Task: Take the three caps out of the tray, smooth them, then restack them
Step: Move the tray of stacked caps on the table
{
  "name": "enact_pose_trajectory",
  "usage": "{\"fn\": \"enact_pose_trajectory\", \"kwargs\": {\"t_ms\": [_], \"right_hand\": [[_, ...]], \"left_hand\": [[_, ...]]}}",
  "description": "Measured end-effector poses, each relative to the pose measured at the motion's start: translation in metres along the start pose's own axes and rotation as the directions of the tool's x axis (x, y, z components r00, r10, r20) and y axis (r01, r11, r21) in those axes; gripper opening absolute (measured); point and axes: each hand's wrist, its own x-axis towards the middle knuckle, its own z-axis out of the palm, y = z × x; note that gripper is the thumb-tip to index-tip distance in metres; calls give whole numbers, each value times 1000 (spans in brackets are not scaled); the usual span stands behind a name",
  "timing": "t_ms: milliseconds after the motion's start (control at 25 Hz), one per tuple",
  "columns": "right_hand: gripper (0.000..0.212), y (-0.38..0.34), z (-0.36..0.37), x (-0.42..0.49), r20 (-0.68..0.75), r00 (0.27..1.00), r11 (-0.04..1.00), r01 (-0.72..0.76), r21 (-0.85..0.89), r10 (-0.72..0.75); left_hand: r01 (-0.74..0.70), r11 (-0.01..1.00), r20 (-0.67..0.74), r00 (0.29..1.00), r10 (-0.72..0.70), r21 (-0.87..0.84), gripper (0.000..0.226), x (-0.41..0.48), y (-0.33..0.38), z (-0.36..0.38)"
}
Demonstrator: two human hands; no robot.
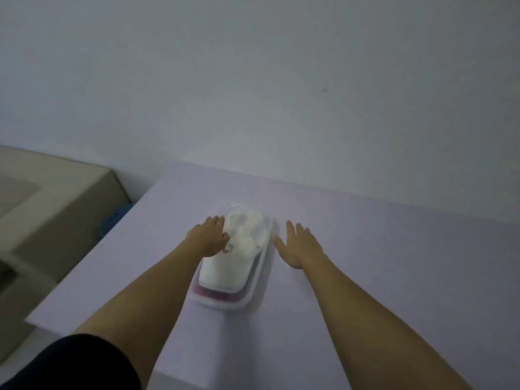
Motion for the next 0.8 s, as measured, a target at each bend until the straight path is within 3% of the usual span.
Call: {"fn": "enact_pose_trajectory", "kwargs": {"t_ms": [120,200,280,360,400,480,800], "right_hand": [[83,-14,53,4,121,991,994,-63,85,52],[92,-25,89,0,155,984,937,-137,320,91],[98,-42,116,-3,193,963,750,-268,605,189],[93,-56,132,-4,193,947,612,-315,726,258],[86,-59,137,-4,169,945,606,-311,732,281],[70,-61,137,-5,81,946,660,-278,698,313],[64,30,92,-14,-31,932,720,-258,644,361]], "left_hand": [[152,986,65,987,-148,-67,61,-8,-48,32],[233,949,102,971,-215,-214,67,-16,-74,57],[324,834,136,946,-295,-447,75,-19,-83,78],[399,667,182,910,-373,-629,77,-21,-82,93],[421,594,200,893,-402,-686,76,-22,-82,99],[414,547,171,881,-441,-728,69,-22,-75,101],[266,614,24,928,-373,-743,62,-18,31,105]]}}
